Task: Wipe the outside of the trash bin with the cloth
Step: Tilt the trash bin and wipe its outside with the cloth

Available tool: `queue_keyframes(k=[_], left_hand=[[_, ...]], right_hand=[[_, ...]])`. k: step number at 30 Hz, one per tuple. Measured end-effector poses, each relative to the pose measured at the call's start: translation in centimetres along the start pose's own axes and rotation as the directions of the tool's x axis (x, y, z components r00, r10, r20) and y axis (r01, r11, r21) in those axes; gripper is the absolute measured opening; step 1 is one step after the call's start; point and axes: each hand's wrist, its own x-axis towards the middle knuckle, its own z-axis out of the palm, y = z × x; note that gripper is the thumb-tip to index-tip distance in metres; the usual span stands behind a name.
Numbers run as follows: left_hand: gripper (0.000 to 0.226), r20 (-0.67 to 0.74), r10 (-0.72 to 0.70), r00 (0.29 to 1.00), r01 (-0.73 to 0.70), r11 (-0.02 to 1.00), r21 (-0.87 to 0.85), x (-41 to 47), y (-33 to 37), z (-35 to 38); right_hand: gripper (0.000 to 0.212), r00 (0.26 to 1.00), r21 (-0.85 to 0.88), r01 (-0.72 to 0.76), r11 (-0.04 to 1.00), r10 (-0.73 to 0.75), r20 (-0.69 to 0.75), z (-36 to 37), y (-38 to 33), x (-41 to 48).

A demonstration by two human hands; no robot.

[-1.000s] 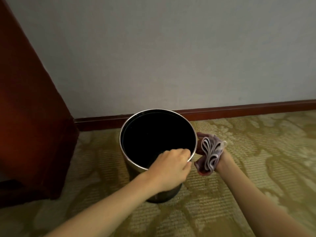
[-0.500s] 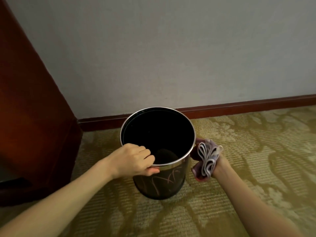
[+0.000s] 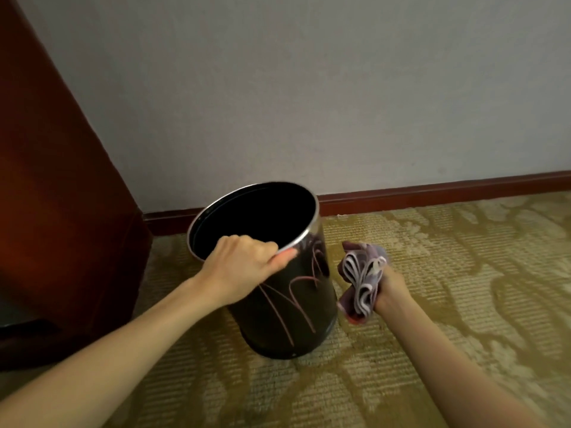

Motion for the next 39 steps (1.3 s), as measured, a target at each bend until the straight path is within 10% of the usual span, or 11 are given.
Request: queue_keyframes(k=[5, 9, 20, 27, 33, 39], left_hand=[[0.062, -0.004, -0.299, 0.954, 0.296, 0.948, -0.115, 0.5, -2.5, -2.1], [0.063, 0.017, -0.457, 0.890, 0.453, 0.877, -0.157, 0.9, -4.6, -3.3], [0.056, 0.077, -0.710, 0.700, 0.696, 0.653, -0.300, 2.9, -10.3, -3.2], [0.053, 0.022, -0.839, 0.544, 0.827, 0.531, -0.184, 2.9, -13.4, -2.9], [0.056, -0.082, -0.829, 0.554, 0.817, 0.560, -0.139, 1.8, -13.6, -2.8], [0.057, -0.114, -0.794, 0.597, 0.764, 0.606, -0.222, 0.3, -13.0, -3.1]], right_hand=[[0.023, 0.981, -0.254, 0.120, 0.960, -0.155, -0.120, 3.7, 0.8, -1.0], [0.031, 0.907, -0.728, 0.325, 0.604, -0.418, 0.059, 6.5, 2.1, -1.3], [0.028, 0.817, -0.856, 0.331, 0.397, -0.574, 0.050, 12.2, 2.1, -0.6], [0.033, 0.602, -0.838, 0.501, 0.215, -0.782, 0.160, 15.5, 5.4, -4.6], [0.032, 0.507, -0.779, 0.619, 0.102, -0.810, 0.296, 15.8, 7.0, -6.0], [0.032, 0.605, -0.838, 0.529, 0.133, -0.752, 0.262, 16.9, 3.6, -2.6]])
